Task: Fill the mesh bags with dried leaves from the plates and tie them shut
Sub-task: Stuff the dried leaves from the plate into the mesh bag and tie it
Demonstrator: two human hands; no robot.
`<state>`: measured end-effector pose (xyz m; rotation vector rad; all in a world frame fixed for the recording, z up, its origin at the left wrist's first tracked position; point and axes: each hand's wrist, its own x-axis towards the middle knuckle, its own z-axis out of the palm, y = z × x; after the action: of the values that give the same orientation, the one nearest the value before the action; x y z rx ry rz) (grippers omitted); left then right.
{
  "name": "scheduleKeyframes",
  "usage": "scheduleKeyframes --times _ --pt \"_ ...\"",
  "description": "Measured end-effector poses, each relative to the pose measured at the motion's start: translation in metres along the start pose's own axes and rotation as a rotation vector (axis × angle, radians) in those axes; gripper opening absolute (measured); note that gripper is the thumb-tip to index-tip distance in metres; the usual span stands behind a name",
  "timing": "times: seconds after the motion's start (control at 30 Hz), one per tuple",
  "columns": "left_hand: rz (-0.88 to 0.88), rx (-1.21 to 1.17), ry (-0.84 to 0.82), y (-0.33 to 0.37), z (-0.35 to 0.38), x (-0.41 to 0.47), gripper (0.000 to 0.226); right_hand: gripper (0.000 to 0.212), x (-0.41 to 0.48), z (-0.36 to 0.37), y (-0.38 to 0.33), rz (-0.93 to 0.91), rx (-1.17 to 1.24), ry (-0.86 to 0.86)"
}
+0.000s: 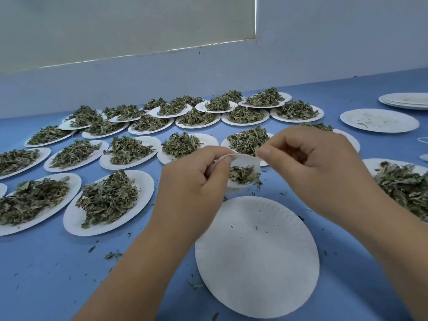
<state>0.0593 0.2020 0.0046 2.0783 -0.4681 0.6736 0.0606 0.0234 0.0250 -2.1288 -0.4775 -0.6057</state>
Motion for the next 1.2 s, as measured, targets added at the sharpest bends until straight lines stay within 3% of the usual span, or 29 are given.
scheduleKeyframes --times 0.23,0.3,0.47,0.67,0.93,1.03,1.2 --pt "-0.023 -0.035 0.063 0.001 -0.002 0.001 0.018 0.059 -0.004 0.006 -0.004 0.15 -0.041 -0.194" --pt "-0.025 -0.041 0.072 0.001 -0.002 0.001 0.018 0.062 -0.004 0.008 -0.002 0.18 -0.067 -0.223" --pt "-0.031 -0.05 0.082 0.0 0.0 0.001 0.02 0.036 -0.005 0.011 0.003 0.255 0.207 -0.197" --pt "-0.007 -0.035 0.068 0.001 0.001 0.0 0.019 0.022 -0.004 0.005 0.001 0.174 0.373 -0.138" --pt "0.063 0.029 0.038 0.003 0.005 -0.003 0.019 0.018 -0.009 0.007 -0.004 -0.069 -0.022 -0.039" --pt "0.111 0.089 0.045 0.003 0.005 -0.003 0.018 0.014 -0.009 0.005 -0.005 -0.161 -0.051 0.005" --pt "0.103 0.07 0.045 0.003 0.006 -0.003 0.017 0.016 -0.008 0.008 -0.002 -0.145 -0.084 -0.027"
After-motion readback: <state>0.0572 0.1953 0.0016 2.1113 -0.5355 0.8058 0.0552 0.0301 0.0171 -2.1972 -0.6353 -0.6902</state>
